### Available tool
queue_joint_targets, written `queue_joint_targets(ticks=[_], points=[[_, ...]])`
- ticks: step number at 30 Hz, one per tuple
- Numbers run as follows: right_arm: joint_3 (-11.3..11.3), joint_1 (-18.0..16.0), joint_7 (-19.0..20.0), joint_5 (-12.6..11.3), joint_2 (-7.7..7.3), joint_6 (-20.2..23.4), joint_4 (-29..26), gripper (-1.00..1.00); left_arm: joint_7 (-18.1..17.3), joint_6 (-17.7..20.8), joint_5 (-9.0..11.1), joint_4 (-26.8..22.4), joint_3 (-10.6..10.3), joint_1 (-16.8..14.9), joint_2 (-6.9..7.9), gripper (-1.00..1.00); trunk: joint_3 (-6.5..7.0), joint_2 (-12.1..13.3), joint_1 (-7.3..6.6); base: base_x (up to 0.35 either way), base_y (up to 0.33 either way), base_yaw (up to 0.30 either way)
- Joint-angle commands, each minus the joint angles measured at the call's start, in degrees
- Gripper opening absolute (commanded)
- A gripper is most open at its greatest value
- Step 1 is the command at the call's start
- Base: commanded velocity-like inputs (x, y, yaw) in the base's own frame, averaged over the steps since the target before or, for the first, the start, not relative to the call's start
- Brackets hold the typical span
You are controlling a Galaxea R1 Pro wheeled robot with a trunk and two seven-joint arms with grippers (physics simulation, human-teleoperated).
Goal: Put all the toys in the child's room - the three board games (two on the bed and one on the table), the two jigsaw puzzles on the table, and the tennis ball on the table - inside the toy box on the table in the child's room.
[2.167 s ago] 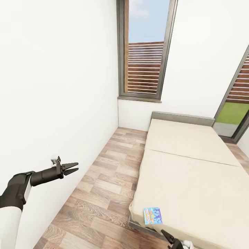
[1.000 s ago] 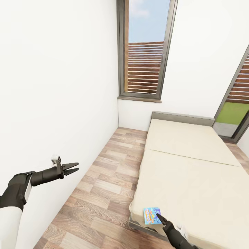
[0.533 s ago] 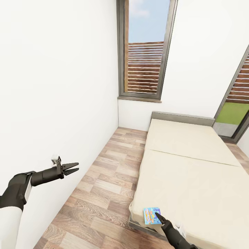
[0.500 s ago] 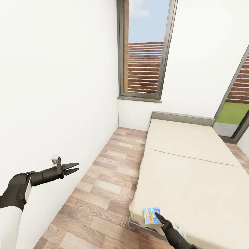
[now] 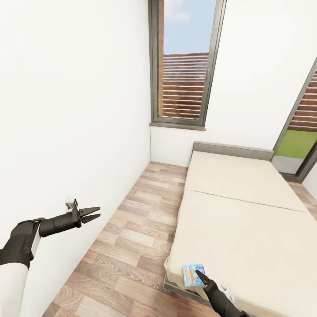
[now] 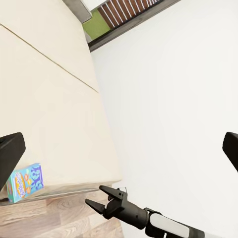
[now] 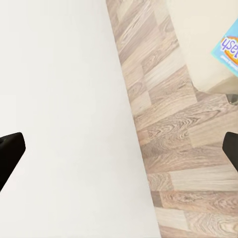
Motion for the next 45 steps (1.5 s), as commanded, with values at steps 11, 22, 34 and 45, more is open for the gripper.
queue_joint_targets(ticks=[11,22,34,45], points=[[0.2,0.0,0.2,-0.6,-0.1,0.6,0.0,1.0,-0.5,0.6,-0.6,0.0,0.2,-0.1,-0.02,1.0,-0.11,-0.1,0.03,0.0,0.0,0.0],[-0.2,0.0,0.9,-1.3,-0.18,0.9,0.4,1.0,-0.5,0.6,-0.6,0.0,0.1,-0.1,-0.09,1.0,-1.72,-3.7,2.0,0.0,0.0,0.0],[-0.2,0.0,0.8,-1.4,-0.12,1.0,0.6,1.0,-0.5,0.6,-0.6,0.0,0.1,-0.1,-0.1,1.0,-3.88,-8.5,4.64,0.0,0.0,0.0],[-0.2,0.0,0.9,-1.5,-0.11,0.9,0.5,1.0,-0.5,0.6,-0.7,0.0,0.1,-0.1,-0.1,1.0,-5.85,-12.9,7.06,0.0,0.0,0.0]])
